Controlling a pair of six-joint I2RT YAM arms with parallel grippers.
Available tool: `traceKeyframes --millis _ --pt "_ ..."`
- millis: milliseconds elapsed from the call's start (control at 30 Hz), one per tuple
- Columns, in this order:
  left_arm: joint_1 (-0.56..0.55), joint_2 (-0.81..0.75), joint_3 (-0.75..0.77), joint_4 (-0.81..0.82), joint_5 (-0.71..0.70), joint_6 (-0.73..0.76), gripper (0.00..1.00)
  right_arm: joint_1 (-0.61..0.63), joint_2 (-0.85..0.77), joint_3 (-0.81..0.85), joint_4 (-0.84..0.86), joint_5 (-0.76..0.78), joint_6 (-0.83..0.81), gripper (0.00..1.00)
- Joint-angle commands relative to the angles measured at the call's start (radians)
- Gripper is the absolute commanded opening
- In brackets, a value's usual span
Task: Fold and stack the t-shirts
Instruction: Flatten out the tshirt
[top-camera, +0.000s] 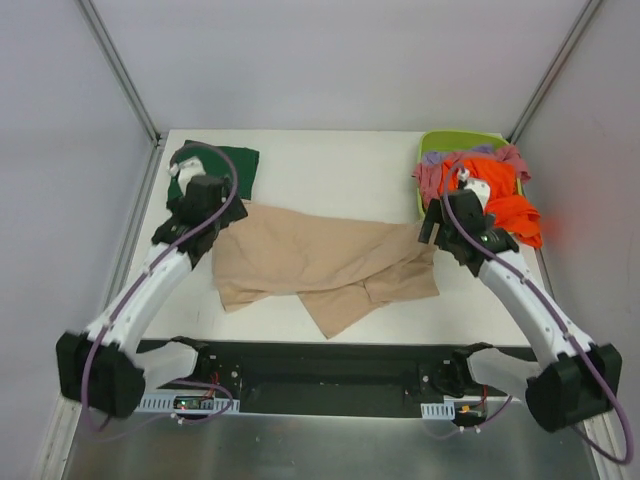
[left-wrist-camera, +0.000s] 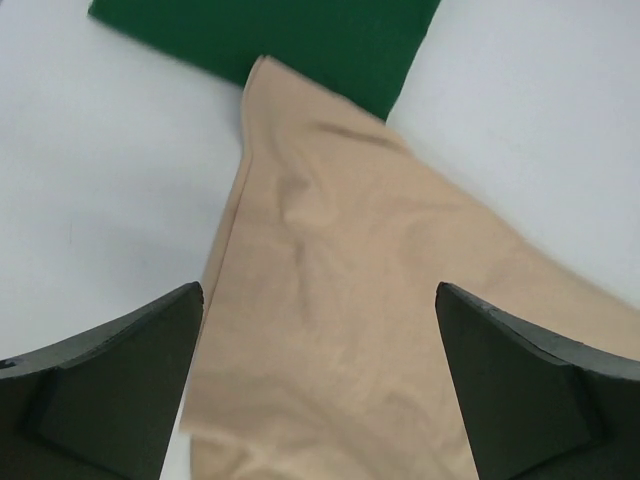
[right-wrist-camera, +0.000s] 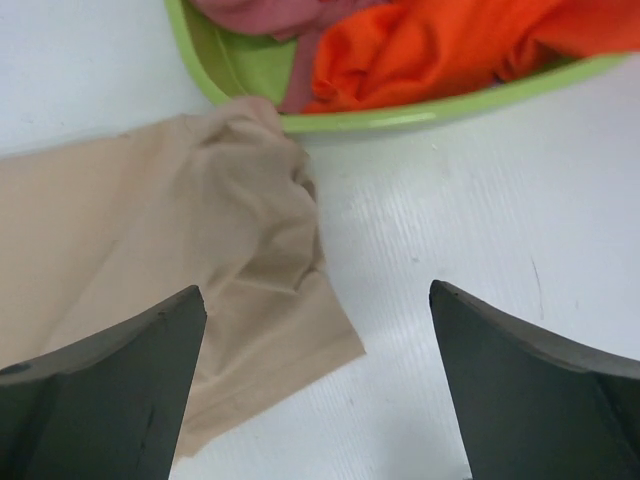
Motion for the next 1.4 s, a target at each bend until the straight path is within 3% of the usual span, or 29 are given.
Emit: traceKeyframes --millis 0,167,333,400,533,733,1100,1200,1267,1367 --pt "-0.004 -0.315 -0.252 -0.124 0.103 -0.159 0.99 -0.003 -0.212 -0.169 -0.044 0.084 0.072 0.96" --pt "-0.004 -0.679 -0.492 -0.251 0.189 -0.327 0.99 -0.005 -0.442 -0.347 -0.007 -0.03 0.087 0.96" --pt "-0.004 -0.807 -0.61 -0.371 0.233 -0.445 0.86 -0.006 -0.516 -0.431 0.016 -0.101 0.092 0.96" --pt "-0.004 -0.799 -0.65 -0.383 0.229 -0.466 0.78 -0.006 -0.506 -0.441 0.015 -0.104 0.09 0.96" --pt "-0.004 -0.73 -0.672 -0.371 0.255 -0.488 0.49 -0.006 -0.452 -0.427 0.005 -0.118 0.087 0.96" --pt "-0.004 -0.626 -0.685 -0.33 0.278 -0.476 0.29 -0.008 -0.369 -0.411 0.004 -0.13 0.086 0.96" --pt "-0.004 -0.607 -0.699 -0.238 0.281 -0.433 0.24 -0.006 -0.347 -0.411 0.007 -0.115 0.084 0.96" --pt "-0.004 -0.577 -0.699 -0.221 0.292 -0.427 0.18 -0.008 -0.354 -0.413 0.004 -0.112 0.084 0.96" --pt "-0.004 -0.564 -0.699 -0.218 0.29 -0.433 0.0 -0.008 -0.357 -0.414 0.005 -0.112 0.084 0.96" --pt "-0.004 -0.584 -0.698 -0.209 0.29 -0.42 0.0 -0.008 -0.364 -0.418 0.002 -0.112 0.083 0.96"
